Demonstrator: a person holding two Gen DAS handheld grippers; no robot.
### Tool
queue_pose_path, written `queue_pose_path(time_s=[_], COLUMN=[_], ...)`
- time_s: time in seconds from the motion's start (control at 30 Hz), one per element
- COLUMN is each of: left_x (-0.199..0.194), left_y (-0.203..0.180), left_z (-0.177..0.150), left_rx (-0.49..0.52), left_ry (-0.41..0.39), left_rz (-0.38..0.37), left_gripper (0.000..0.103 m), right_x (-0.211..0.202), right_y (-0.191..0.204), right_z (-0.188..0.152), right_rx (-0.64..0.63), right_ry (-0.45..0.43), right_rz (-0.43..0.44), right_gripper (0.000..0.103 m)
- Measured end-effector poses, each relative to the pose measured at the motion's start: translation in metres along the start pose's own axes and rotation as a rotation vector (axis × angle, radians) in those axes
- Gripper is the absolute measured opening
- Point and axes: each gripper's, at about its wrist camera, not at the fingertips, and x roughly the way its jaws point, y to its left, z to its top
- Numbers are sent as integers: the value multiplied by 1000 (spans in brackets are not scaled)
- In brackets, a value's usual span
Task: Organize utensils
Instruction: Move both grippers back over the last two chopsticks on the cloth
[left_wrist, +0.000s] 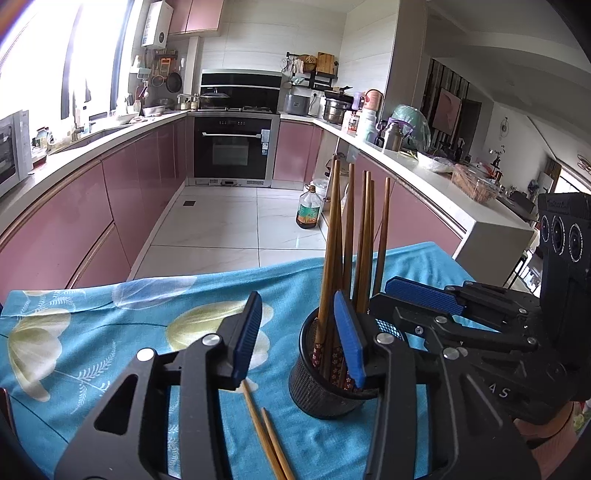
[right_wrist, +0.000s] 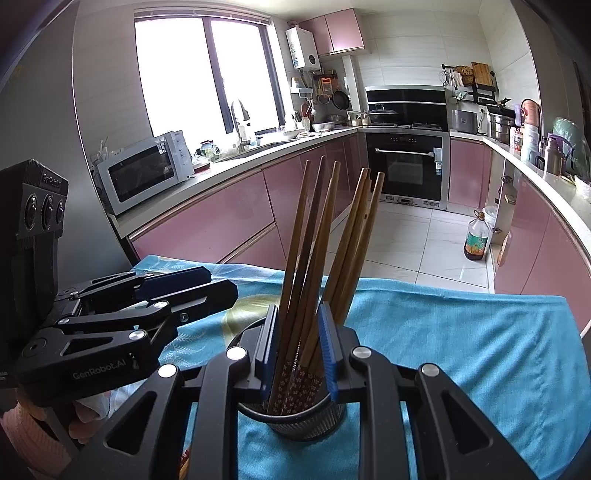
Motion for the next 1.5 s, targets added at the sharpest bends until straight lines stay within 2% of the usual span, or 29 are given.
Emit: queue_pose_path(time_s=[0.13,0.17,0.3,0.37,0.47,0.53,0.63,0.8,1.13,1.3,1.5], left_x=[-7,-10,-21,-28,-37,-44,-55,-68,-85,-87,-77], left_y=[0,1,3,3,3,4,7,12,28,37,47], left_z=[-6,-7,-12,-15,-19,-23,-27,-35,-56,-74,-103], left_rx=[-3,-6,-5,-1,4,2,-3,-7,-34,-36,-29], left_ry=[-14,-18,-40,-56,-70,-81,-101,-106,-82,-44,47], left_rz=[24,29,57,79,99,111,133,163,190,210,219], left_gripper=[52,58,68,79,87,88,98,98,98,98,95], right_x=[-1,-1,-6,-10,-16,-21,-29,-39,-50,-41,-12], right_y=[2,2,4,4,5,5,9,16,35,51,63], right_z=[-2,-2,-5,-7,-10,-12,-16,-24,-47,-64,-87], right_rx=[-2,-1,-1,-2,-4,-6,-11,-29,-74,-105,-100], right_ry=[-2,-3,-11,-19,-24,-32,-40,-44,-18,40,145], right_rz=[0,0,1,0,3,3,2,17,74,100,120], right_gripper=[26,28,36,42,44,50,56,64,66,66,66])
